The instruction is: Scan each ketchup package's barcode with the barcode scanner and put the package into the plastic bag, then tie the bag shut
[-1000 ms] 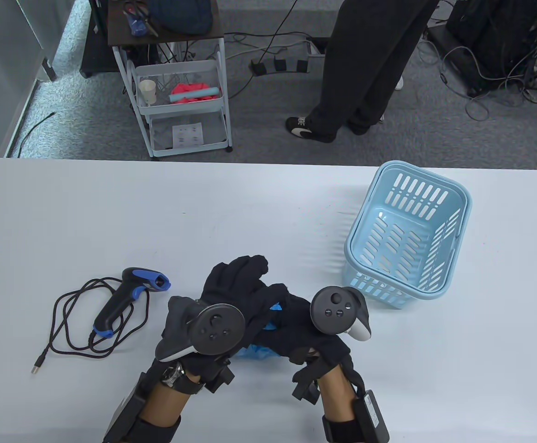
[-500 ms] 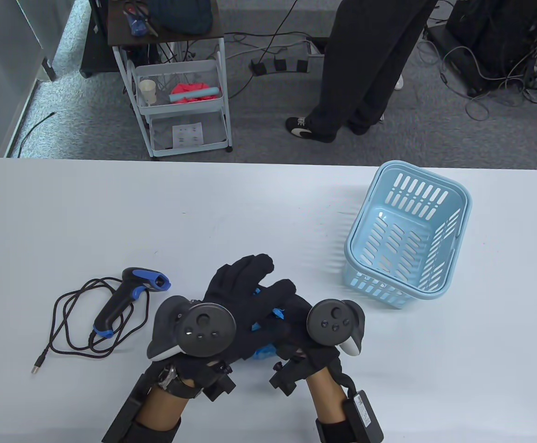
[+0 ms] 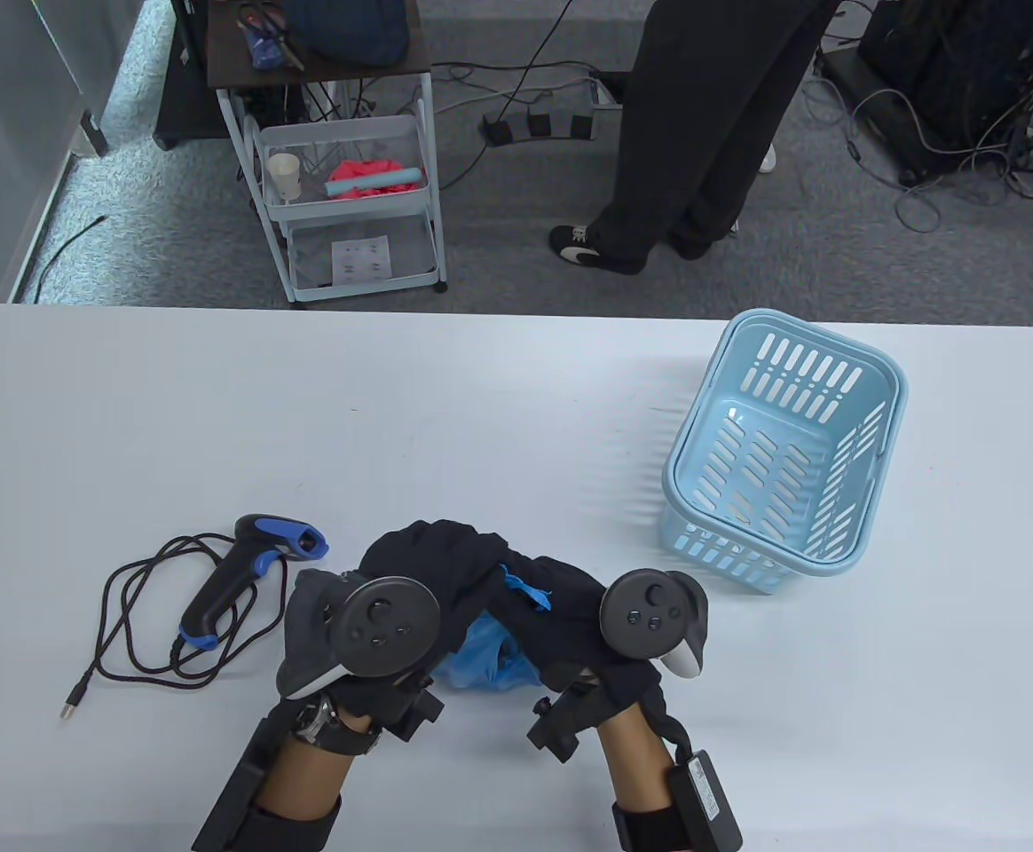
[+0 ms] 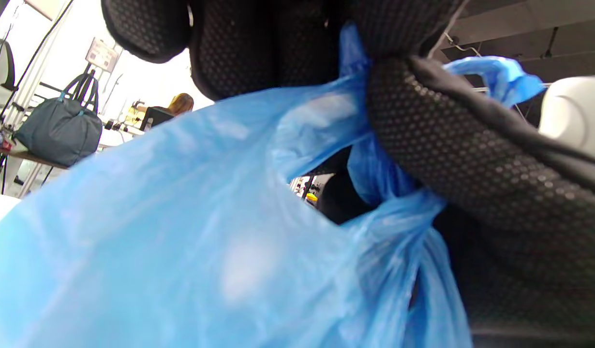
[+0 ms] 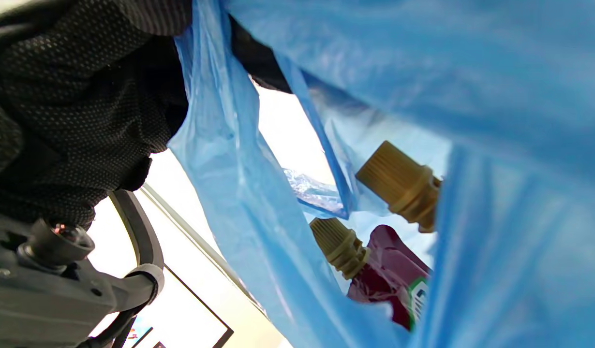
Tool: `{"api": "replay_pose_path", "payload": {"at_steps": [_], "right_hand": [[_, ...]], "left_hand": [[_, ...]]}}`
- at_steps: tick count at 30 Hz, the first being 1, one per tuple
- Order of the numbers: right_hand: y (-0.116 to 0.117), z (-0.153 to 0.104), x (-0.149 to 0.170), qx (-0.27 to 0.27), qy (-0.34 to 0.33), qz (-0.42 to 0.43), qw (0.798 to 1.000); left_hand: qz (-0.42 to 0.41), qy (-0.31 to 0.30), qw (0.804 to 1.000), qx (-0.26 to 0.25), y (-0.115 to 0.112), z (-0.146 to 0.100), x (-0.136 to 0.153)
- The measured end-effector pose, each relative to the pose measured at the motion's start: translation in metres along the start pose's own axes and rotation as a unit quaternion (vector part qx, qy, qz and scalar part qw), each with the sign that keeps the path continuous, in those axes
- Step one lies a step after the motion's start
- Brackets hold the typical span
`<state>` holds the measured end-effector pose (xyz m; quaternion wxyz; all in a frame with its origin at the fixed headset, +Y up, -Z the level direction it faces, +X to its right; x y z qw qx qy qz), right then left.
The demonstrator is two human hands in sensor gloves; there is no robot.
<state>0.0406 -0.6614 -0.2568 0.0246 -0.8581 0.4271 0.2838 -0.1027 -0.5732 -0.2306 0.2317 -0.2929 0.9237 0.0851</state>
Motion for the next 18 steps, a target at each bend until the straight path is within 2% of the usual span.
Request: {"api": "replay_pose_path", "payload": {"at_steps": [11, 18], "right_hand": [[-0.0015, -0.0012, 0.0037, -0.002, -0.011, 0.04, 0.999], [-0.0076, -0.0036, 0.0088, 0.034, 0.01, 0.057, 0.998]], "left_hand": [[0.012, 0.008, 1.0, -0.013, 0.0013, -0.0002, -0.001], [0.047, -0.015, 0.999, -0.006, -0.0058, -0.0037, -0.0083]]}}
Point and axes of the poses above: the tracker on the back of each hand, its own x axis roughly to the little-finger side, its own z axis roughly from the wrist to the fingertips, y = z × x, the point moved 5 cm from there along z, roughly from the wrist to the fingertips, and after that the axes turned 10 degrees about -z, right-handed, at the moved point
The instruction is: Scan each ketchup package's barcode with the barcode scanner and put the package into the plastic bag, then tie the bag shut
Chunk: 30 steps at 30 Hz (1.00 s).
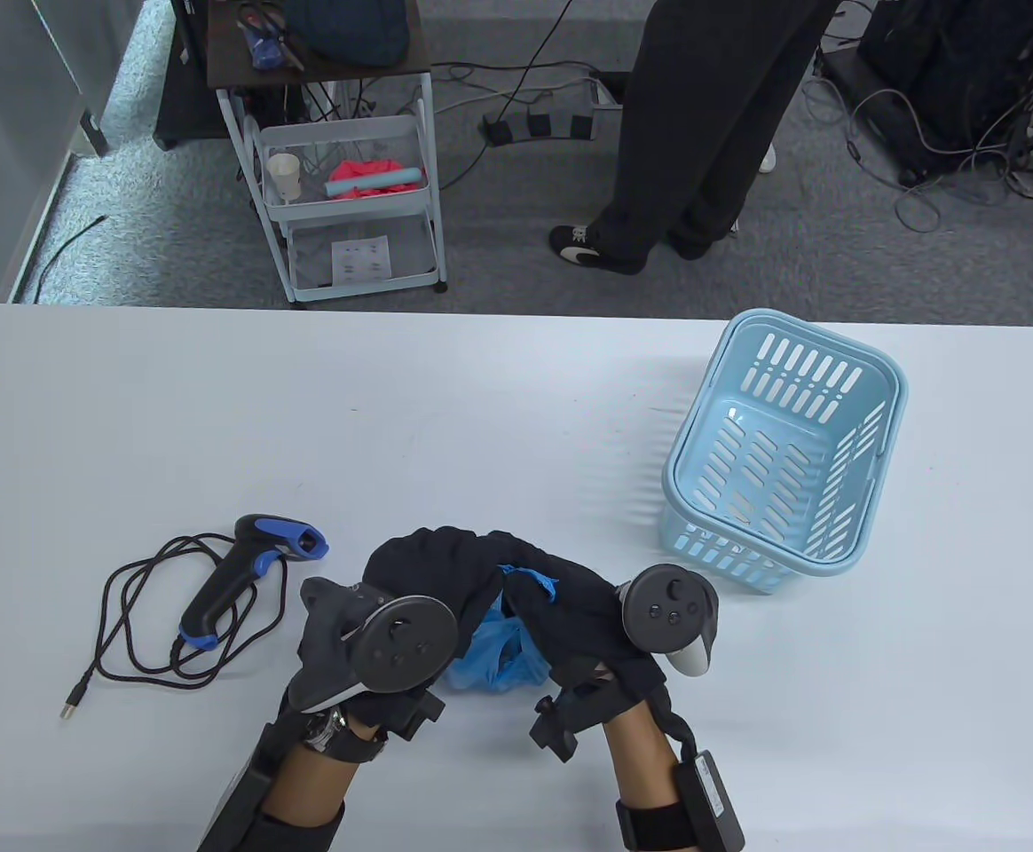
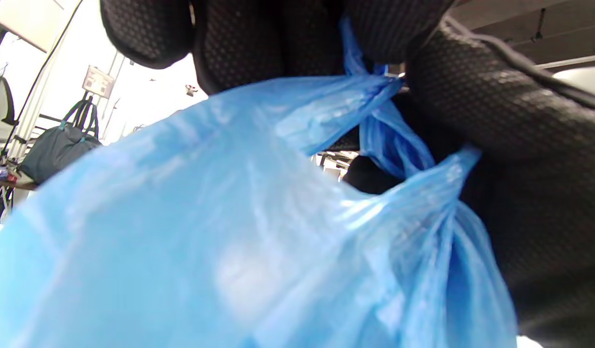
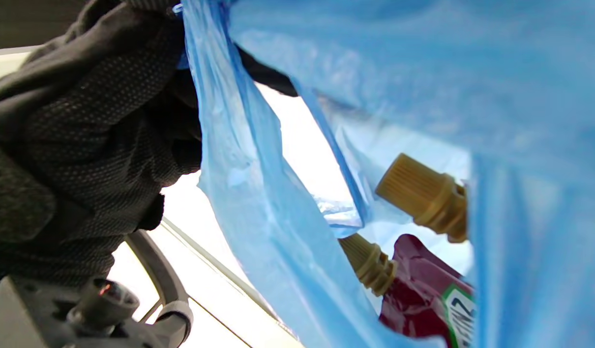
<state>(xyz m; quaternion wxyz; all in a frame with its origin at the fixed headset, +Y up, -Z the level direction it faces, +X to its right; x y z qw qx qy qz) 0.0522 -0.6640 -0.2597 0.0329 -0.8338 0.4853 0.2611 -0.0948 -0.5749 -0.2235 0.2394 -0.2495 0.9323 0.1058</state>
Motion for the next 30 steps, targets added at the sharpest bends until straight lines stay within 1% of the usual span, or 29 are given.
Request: {"api": "replay_pose_path", "payload": {"at_steps": [2, 5, 9, 11, 12, 14, 16, 18, 20, 21, 23, 26, 28, 30], "right_hand": [[-0.003, -0.001, 0.003, 0.016, 0.012, 0.021, 1.0], [-0.006, -0.002, 0.008, 0.023, 0.018, 0.038, 0.999], [-0.009, -0.002, 0.012, 0.023, 0.023, 0.065, 0.997], [-0.008, -0.001, 0.012, 0.009, 0.013, 0.079, 0.997], [-0.007, -0.001, 0.013, 0.002, 0.013, 0.088, 0.996], [-0.008, -0.001, 0.014, 0.007, 0.015, 0.091, 0.996], [-0.008, 0.0, 0.013, 0.005, 0.013, 0.09, 0.996], [-0.008, 0.0, 0.012, 0.005, 0.011, 0.084, 0.996], [-0.008, 0.0, 0.011, 0.006, 0.01, 0.08, 0.997], [-0.008, 0.0, 0.01, 0.007, 0.01, 0.078, 0.997], [-0.009, 0.0, 0.01, 0.011, 0.011, 0.076, 0.997], [-0.01, -0.001, 0.009, 0.024, 0.011, 0.059, 0.998], [-0.01, -0.001, 0.007, 0.031, 0.012, 0.05, 0.998], [-0.01, -0.001, 0.004, 0.035, 0.008, 0.037, 0.999]], "left_hand": [[0.006, -0.006, 1.0, -0.002, 0.001, -0.001, -0.003], [-0.003, -0.015, 1.0, -0.013, 0.006, -0.004, -0.007], [-0.005, -0.049, 0.999, -0.007, 0.003, -0.011, -0.014], [-0.008, -0.056, 0.998, -0.006, 0.002, -0.014, -0.013], [-0.016, -0.046, 0.999, -0.005, 0.003, -0.015, -0.008], [-0.028, -0.031, 0.999, -0.007, 0.005, -0.016, 0.001], [-0.029, -0.003, 1.0, 0.003, 0.003, -0.017, 0.014], [-0.031, 0.022, 0.999, 0.031, -0.004, -0.018, 0.024], [-0.023, 0.038, 0.998, 0.044, -0.012, -0.019, 0.031], [-0.021, 0.045, 0.997, 0.059, -0.018, -0.02, 0.033], [-0.024, 0.054, 0.995, 0.086, -0.029, -0.022, 0.034], [0.0, 0.056, 0.991, 0.121, -0.047, -0.021, 0.028], [0.017, 0.059, 0.99, 0.128, -0.053, -0.018, 0.025], [0.021, 0.067, 0.991, 0.112, -0.057, -0.015, 0.022]]}}
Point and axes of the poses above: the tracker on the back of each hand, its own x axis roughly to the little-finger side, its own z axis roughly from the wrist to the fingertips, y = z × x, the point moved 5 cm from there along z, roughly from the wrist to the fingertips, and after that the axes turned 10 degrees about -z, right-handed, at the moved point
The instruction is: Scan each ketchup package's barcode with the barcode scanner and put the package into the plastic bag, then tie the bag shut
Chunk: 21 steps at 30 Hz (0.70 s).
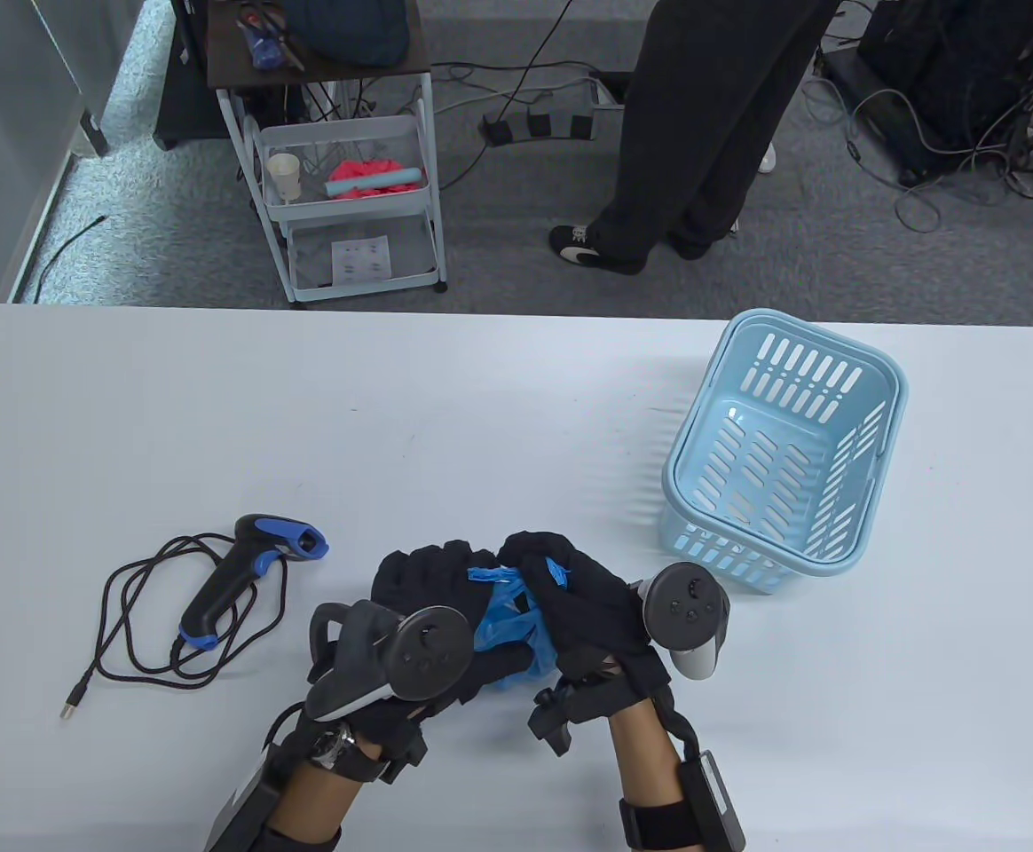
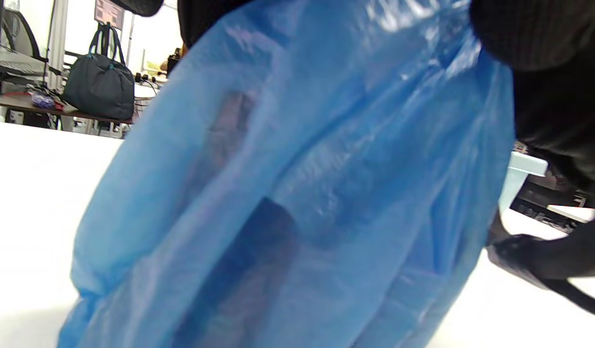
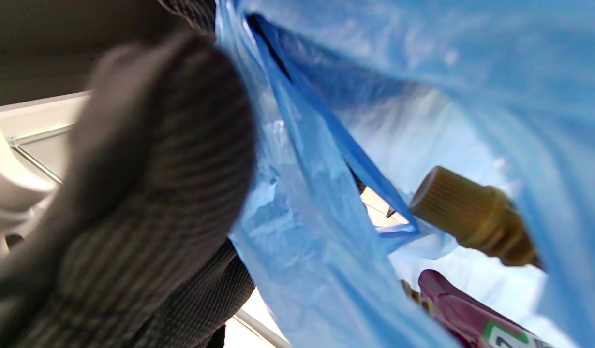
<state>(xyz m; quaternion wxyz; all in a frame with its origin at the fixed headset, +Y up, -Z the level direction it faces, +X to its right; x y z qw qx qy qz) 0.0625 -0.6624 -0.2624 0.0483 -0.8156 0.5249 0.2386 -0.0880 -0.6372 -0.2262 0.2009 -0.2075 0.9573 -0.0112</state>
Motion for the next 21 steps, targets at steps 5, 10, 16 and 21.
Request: {"api": "replay_pose_path", "payload": {"at_steps": [5, 10, 16, 21], "right_hand": [[0.002, 0.0, -0.007, -0.014, -0.012, -0.022, 1.0], [0.005, 0.002, -0.007, -0.064, -0.022, 0.01, 0.998], [0.007, 0.002, -0.008, -0.104, -0.034, 0.009, 0.994], [0.012, 0.001, -0.007, -0.155, -0.041, 0.042, 0.986]], "left_hand": [[-0.058, 0.016, 0.998, -0.023, 0.002, 0.005, 0.004], [-0.111, 0.01, 0.994, -0.013, 0.005, 0.004, 0.016], [-0.206, 0.01, 0.978, 0.025, 0.001, 0.008, 0.033], [-0.247, 0.005, 0.968, 0.044, 0.0, 0.01, 0.039]]}}
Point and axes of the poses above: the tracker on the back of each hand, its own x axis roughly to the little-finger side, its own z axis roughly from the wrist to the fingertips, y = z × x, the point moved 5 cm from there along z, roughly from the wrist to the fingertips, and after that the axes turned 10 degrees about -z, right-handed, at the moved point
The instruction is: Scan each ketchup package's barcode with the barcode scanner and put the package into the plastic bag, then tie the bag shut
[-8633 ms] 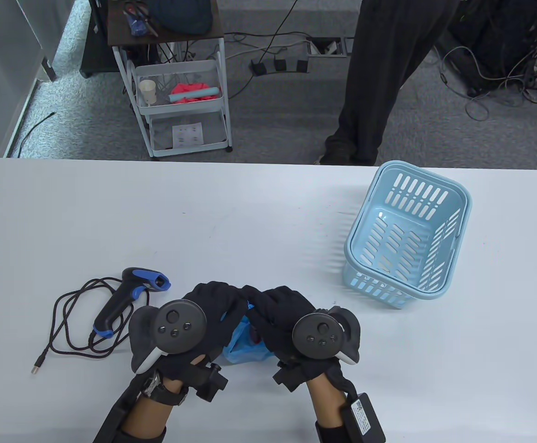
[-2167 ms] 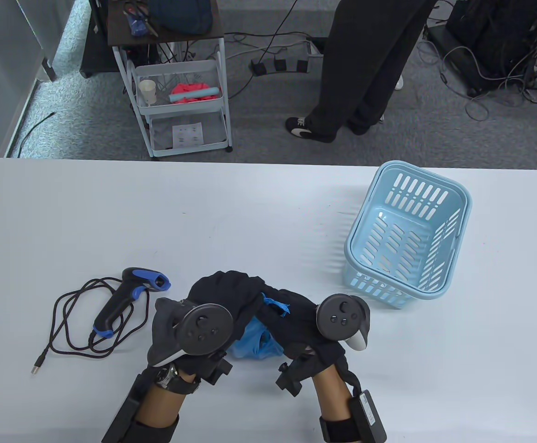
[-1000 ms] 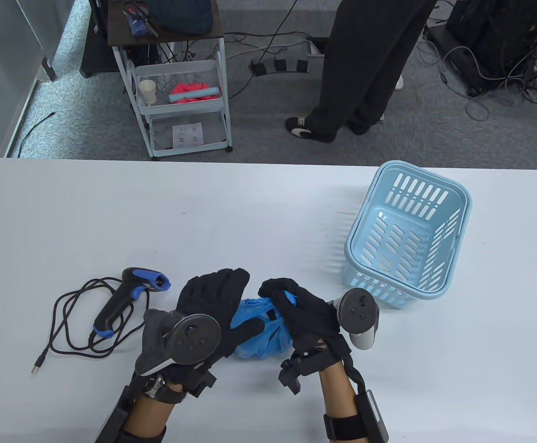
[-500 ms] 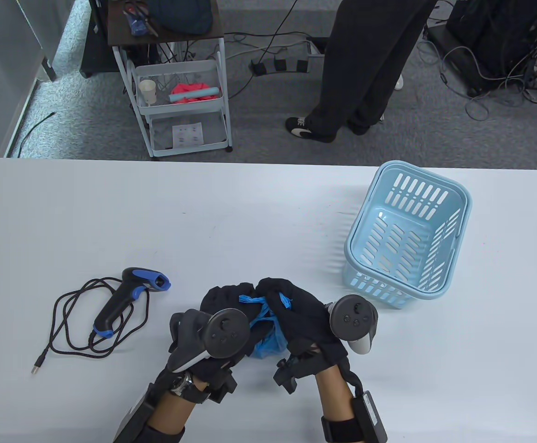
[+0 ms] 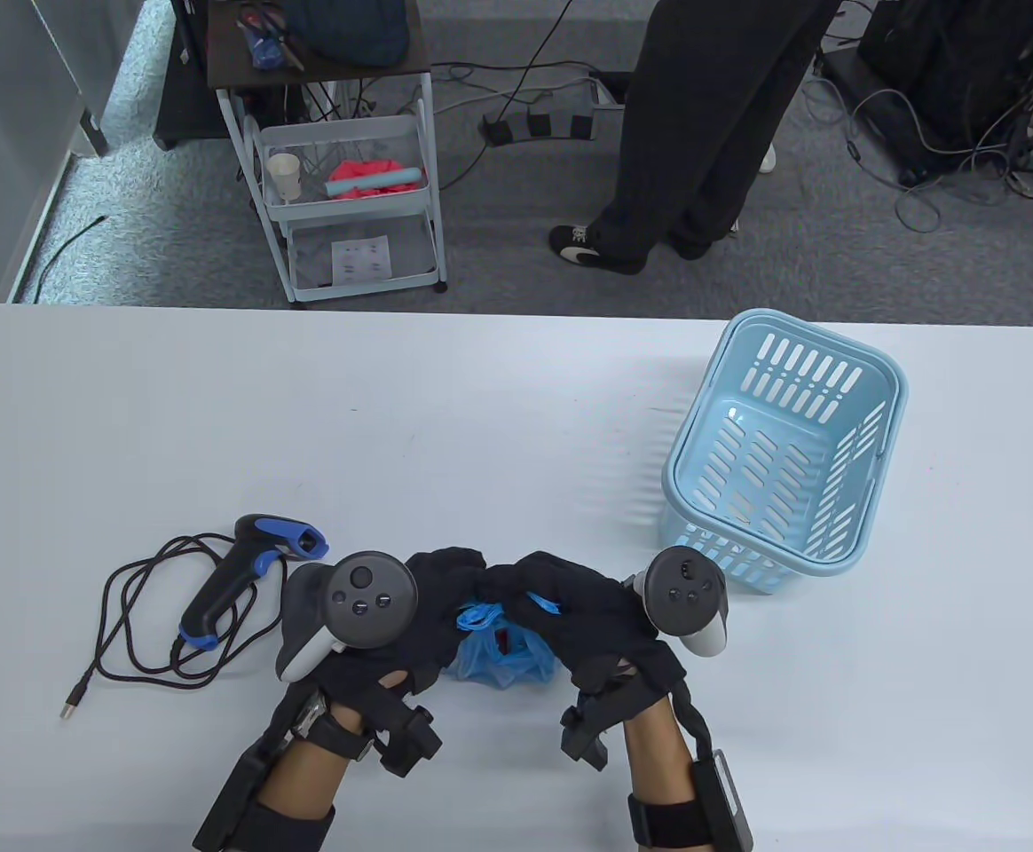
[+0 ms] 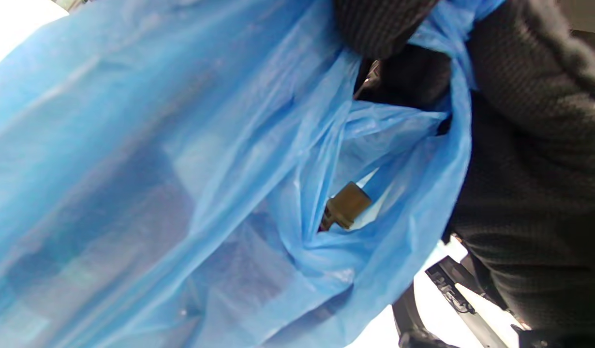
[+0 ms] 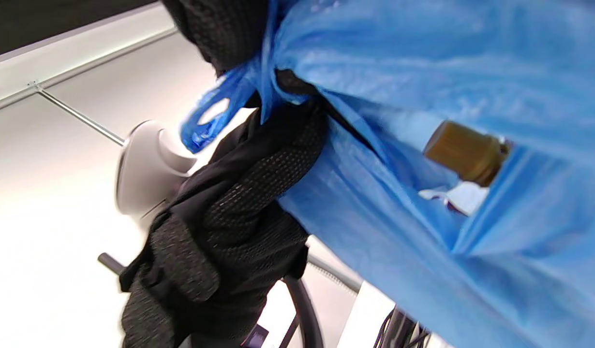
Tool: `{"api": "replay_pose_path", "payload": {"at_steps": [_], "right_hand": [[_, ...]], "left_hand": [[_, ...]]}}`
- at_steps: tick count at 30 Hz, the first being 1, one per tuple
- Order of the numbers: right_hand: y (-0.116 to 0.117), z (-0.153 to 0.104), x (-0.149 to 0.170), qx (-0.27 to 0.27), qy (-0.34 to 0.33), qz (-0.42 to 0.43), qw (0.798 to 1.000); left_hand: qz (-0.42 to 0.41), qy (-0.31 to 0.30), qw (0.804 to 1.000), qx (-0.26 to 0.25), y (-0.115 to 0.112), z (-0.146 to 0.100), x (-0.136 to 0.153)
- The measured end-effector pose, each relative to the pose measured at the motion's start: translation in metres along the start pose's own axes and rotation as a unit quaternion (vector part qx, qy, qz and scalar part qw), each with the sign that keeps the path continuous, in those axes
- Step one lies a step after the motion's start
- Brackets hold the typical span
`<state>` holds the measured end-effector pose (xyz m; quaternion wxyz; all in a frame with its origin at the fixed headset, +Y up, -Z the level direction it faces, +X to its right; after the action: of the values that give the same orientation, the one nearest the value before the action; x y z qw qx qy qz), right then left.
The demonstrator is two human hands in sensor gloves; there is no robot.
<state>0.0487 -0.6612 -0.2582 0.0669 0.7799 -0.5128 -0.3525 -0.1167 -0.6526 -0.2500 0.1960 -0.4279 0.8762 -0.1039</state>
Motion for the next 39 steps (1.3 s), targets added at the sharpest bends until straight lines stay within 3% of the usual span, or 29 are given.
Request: {"api": "replay_pose_path", "payload": {"at_steps": [5, 16, 23, 29, 33, 39], "right_hand": [[0.0, 0.0, 0.001, -0.01, 0.003, 0.004, 1.0], [-0.003, -0.001, -0.008, 0.052, 0.023, -0.094, 0.994], [-0.002, 0.0, -0.012, 0.06, 0.026, -0.115, 0.991], [-0.013, -0.005, -0.007, 0.119, 0.035, -0.086, 0.989], [-0.012, -0.005, -0.008, 0.107, 0.029, -0.084, 0.99], [-0.012, -0.005, -0.013, 0.1, 0.025, -0.121, 0.987]], "left_hand": [[-0.021, -0.005, 0.999, 0.028, 0.0, 0.001, 0.004], [-0.102, -0.037, 0.991, 0.076, -0.002, 0.0, 0.01], [0.0, -0.02, 1.0, -0.019, -0.002, 0.0, 0.0], [0.08, -0.011, 0.995, -0.061, 0.0, -0.003, -0.006], [0.189, -0.007, 0.976, -0.108, 0.003, -0.004, -0.014], [0.284, 0.013, 0.949, -0.133, 0.002, 0.0, -0.02]]}}
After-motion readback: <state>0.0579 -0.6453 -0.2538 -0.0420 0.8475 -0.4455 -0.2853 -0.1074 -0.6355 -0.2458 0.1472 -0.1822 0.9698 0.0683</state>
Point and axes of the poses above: the tracker on the back of each hand, its own x axis roughly to the little-finger side, its own z axis roughly from the wrist to the fingertips, y = z × x, the point moved 5 cm from there along z, roughly from the wrist to the fingertips, and after that the axes turned 10 degrees about -z, right-handed, at the moved point
